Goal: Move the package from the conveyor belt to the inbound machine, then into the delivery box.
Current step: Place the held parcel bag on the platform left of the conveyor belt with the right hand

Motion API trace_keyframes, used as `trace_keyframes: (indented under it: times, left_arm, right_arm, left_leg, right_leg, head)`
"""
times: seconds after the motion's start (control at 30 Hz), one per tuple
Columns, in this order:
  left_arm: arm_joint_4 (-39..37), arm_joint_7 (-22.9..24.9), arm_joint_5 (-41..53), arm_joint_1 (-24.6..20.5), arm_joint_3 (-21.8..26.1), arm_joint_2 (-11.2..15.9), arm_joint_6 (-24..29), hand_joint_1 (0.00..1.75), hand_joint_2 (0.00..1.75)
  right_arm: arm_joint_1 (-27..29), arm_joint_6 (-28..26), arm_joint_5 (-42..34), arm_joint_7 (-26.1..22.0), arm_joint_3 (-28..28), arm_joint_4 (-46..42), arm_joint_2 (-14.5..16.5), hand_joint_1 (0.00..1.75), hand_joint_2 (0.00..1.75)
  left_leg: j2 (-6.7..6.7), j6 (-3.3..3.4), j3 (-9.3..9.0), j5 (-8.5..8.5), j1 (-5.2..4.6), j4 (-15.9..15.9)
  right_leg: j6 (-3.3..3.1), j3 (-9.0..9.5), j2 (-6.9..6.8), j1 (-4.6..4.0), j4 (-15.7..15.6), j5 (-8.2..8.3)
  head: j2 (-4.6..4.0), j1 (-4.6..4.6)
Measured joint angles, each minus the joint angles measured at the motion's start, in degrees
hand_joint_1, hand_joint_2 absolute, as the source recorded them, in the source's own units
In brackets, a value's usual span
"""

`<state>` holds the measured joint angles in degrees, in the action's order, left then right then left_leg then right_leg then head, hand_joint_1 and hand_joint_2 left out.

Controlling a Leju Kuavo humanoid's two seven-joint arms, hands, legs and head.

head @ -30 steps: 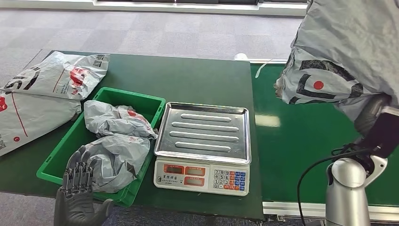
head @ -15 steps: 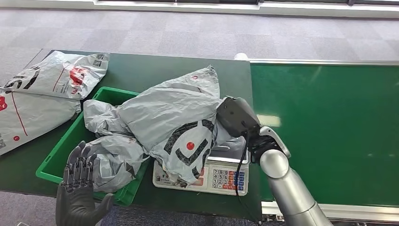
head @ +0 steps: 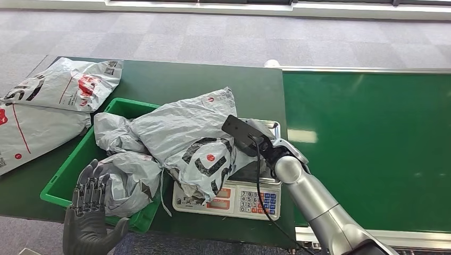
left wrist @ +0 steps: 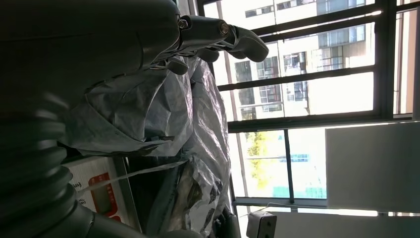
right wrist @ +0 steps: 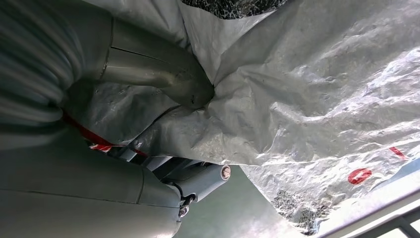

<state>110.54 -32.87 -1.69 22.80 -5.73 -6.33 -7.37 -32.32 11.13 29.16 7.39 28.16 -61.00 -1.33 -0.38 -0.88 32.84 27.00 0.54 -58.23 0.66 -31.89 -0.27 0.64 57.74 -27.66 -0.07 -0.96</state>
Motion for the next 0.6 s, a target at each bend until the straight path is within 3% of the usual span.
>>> trace_keyframes:
  times: [0.03, 0.17, 0.33, 0.6]
  left_arm:
    - [0.0, 0.0, 0.0, 0.0, 0.0, 0.0, 0.0, 0.00, 1.75]
    - [0.1, 0.0, 0.2, 0.1, 0.0, -0.1, 0.1, 0.00, 1.75]
    - [1.8, -0.3, 3.7, 0.5, 1.7, -1.6, 2.3, 0.00, 1.75]
    - [12.4, -1.6, 15.1, 0.2, 6.0, -4.2, 8.9, 0.00, 1.75]
  right_arm:
    - [-0.2, 0.0, 0.0, 0.0, 0.1, 0.3, 0.0, 1.74, 1.75]
    - [-0.7, 0.2, 0.0, 0.0, 0.3, 1.4, 0.1, 0.02, 1.75]
    - [-2.2, -0.4, 0.5, -1.0, 1.0, 3.2, 0.1, 0.00, 1.75]
    - [-5.2, -5.2, -2.1, -5.7, 1.2, 4.7, -0.2, 0.00, 1.75]
  left_leg:
    - [0.00, 0.00, 0.00, 0.00, 0.00, 0.0]
    - [0.00, 0.00, 0.00, 0.00, 0.00, 0.0]
    - [0.02, 0.00, 0.02, 0.00, 0.00, 0.0]
    - [0.03, 0.00, 0.00, -0.01, 0.00, 0.0]
  right_leg:
    - [0.00, 0.00, 0.00, -0.01, 0.0, 0.00]
    - [-0.01, 0.00, 0.00, -0.01, 0.0, 0.00]
    - [-0.01, -0.02, 0.03, -0.01, 0.0, 0.03]
    - [0.00, -0.04, 0.04, -0.01, 0.0, 0.04]
  head:
    - [0.00, 0.00]
    - [0.00, 0.00]
    - [0.00, 0.00]
    - [0.00, 0.00]
